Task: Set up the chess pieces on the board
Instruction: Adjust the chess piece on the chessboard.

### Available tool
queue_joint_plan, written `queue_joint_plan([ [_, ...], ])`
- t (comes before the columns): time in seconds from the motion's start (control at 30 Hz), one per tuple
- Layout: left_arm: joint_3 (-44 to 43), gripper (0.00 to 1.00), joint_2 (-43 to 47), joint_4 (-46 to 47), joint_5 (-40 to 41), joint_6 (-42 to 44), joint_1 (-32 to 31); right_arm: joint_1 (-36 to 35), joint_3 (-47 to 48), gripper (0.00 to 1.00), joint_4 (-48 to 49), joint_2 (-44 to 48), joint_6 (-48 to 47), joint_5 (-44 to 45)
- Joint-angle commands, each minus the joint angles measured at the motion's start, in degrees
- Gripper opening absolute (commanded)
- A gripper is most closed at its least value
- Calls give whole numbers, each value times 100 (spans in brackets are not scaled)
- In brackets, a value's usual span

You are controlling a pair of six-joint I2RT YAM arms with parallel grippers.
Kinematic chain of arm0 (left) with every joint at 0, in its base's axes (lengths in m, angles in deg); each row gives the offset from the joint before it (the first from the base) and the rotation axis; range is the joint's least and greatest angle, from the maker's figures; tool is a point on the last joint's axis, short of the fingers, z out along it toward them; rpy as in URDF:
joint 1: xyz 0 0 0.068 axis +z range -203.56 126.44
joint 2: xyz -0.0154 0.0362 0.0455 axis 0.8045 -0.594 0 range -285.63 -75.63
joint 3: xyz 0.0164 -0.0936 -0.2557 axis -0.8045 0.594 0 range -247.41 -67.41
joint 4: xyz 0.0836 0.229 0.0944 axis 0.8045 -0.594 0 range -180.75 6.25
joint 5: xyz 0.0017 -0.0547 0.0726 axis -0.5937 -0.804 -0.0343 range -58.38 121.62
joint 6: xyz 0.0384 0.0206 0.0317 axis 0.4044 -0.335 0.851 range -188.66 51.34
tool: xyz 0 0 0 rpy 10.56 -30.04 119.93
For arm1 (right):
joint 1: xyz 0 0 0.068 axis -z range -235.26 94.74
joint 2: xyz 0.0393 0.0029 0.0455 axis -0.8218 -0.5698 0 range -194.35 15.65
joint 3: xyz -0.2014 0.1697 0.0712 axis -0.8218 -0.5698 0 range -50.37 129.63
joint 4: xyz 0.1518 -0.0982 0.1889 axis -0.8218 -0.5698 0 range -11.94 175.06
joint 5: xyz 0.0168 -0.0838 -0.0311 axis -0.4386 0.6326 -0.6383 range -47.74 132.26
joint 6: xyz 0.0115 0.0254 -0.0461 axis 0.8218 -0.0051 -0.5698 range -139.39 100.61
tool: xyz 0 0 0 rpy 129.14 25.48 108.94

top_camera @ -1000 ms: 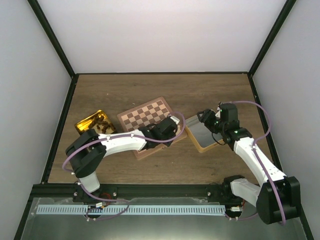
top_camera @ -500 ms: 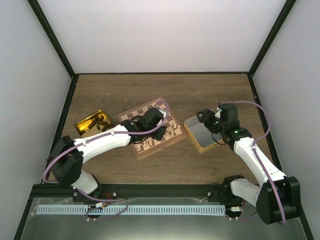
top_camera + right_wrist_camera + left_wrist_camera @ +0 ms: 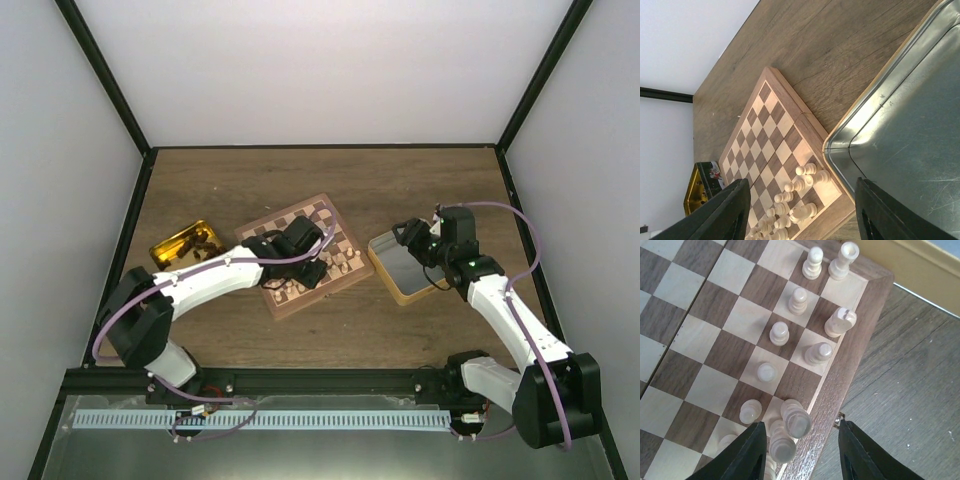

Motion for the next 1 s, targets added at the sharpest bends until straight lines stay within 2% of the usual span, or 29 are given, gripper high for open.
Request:
queue_joint_plan([
  [0.0, 2, 40, -166, -5, 43, 143, 38, 75, 3, 59, 110, 26, 27, -56],
  [0.2, -125, 32, -338, 46, 266, 159, 89, 78, 40, 59, 90, 26, 18, -49],
  [0.43, -133, 29, -423, 74, 72, 236, 91, 80, 42, 59, 98, 10, 14, -48],
  [0.73, -150, 16, -400, 222, -174, 319, 96, 79, 41, 58, 135, -42, 18, -68],
  [0.97, -157, 10, -411, 278, -277, 358, 90, 79, 13, 59, 128, -44, 18, -59],
])
